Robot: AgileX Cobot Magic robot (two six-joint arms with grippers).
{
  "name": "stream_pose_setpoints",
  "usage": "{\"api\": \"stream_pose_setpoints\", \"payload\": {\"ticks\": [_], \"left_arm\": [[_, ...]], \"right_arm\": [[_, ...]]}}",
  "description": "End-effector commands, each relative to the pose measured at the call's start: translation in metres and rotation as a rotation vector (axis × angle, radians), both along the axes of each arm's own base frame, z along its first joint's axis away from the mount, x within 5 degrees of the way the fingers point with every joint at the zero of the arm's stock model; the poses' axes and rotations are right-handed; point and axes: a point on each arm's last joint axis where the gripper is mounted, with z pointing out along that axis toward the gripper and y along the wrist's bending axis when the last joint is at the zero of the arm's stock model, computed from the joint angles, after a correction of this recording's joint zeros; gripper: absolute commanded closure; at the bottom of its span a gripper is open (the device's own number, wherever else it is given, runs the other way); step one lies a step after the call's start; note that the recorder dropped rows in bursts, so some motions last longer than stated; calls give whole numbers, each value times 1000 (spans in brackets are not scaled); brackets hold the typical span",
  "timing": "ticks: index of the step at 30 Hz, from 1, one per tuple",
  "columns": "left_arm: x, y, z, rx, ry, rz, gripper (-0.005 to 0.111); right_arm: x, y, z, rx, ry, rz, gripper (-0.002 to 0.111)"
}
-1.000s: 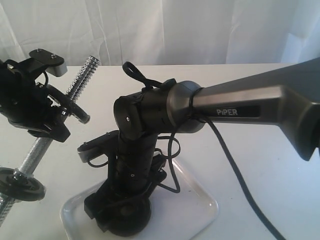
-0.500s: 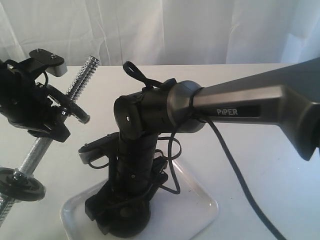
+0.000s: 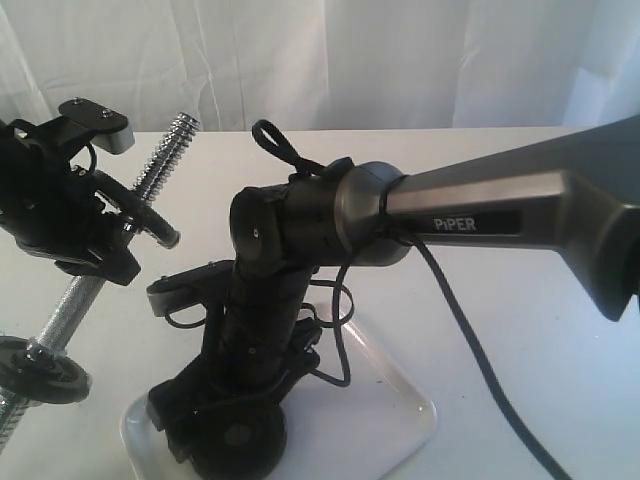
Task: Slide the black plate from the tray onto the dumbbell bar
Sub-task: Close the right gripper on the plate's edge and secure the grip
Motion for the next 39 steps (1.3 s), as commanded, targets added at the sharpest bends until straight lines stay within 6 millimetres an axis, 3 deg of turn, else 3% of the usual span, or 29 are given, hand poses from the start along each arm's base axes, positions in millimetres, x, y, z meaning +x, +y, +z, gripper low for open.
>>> {"api": "stream_pose_setpoints", "payload": {"ticks": [1,5,9,13,25,39], "left_arm": [[-4,-3,28,-95,-79,31,107],[-4,-3,28,-94,-77,30,107],[-4,-3,28,-95,-79,31,107],[-4,-3,28,-93,-79,30,107],[-4,-3,28,-92,-78,30,107],[-4,-3,28,-92,-78,30,107]], "right_arm": [[-2,4,-16,23,46,-43,3],[5,-6,-19,-89,-32,-67,3],[-3,-5,-19,-205,-136,-21,3],[-14,3,-7,-184,-167,3,3],[-17,1,29,-110,-212,-14,3],[-36,15,24,-75,-178,48,3]]}}
